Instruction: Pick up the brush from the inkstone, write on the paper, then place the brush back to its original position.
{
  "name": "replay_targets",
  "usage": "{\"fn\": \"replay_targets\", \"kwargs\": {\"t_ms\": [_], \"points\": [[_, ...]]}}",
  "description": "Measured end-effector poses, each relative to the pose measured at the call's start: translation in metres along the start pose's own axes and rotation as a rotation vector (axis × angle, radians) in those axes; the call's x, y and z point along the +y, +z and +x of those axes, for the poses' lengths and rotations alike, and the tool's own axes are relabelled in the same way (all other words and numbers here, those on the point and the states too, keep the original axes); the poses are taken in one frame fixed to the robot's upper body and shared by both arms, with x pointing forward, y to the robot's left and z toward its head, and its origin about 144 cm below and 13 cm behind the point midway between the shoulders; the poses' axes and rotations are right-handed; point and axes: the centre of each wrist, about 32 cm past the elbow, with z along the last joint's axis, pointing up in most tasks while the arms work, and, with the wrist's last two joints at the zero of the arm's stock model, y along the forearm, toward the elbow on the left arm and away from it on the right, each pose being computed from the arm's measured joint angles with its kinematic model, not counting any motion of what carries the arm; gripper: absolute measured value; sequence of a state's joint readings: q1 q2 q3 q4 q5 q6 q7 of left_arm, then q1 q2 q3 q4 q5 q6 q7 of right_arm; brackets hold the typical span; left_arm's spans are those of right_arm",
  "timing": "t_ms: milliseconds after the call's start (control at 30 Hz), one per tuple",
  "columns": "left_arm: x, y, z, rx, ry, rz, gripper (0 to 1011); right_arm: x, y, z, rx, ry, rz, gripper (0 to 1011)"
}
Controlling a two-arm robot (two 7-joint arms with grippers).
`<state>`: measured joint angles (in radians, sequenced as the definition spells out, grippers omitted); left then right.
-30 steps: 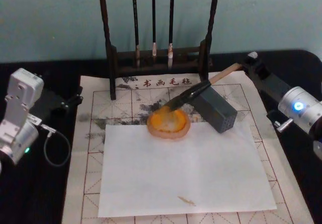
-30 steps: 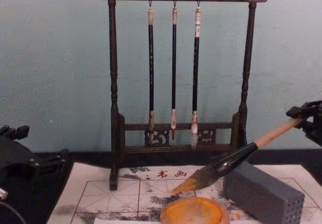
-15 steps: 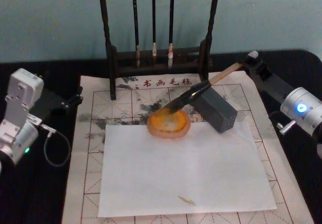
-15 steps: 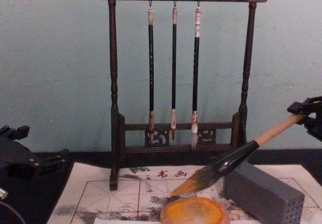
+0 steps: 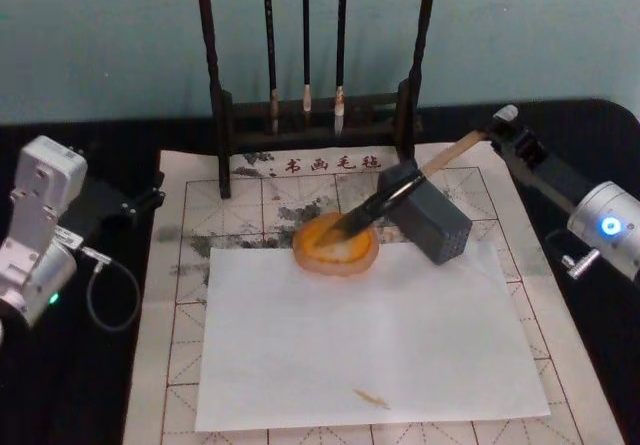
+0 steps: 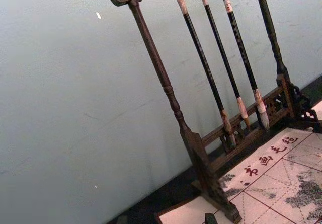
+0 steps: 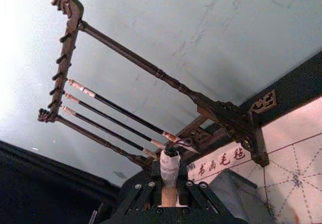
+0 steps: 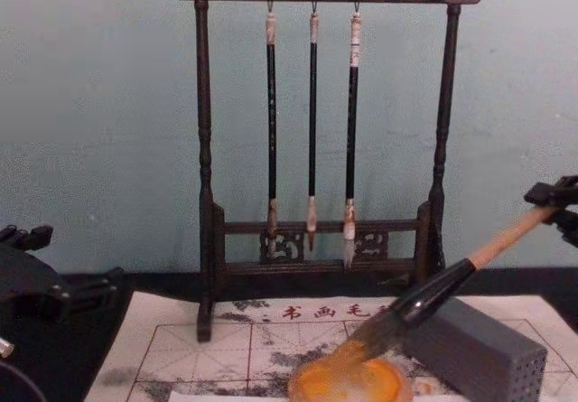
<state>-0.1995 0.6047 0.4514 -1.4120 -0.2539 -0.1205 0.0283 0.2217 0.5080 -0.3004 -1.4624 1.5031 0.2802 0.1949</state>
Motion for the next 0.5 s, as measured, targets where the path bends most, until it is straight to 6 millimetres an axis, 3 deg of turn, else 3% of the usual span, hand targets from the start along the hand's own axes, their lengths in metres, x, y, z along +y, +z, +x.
{"fn": "replay_targets", "kwargs": {"t_ms": [500], "points": [[0.000,0.000,0.000,0.000,0.000,0.000,1001,-0.019,0.005,0.006,-0.048,-0.002,-0.023,195]]}}
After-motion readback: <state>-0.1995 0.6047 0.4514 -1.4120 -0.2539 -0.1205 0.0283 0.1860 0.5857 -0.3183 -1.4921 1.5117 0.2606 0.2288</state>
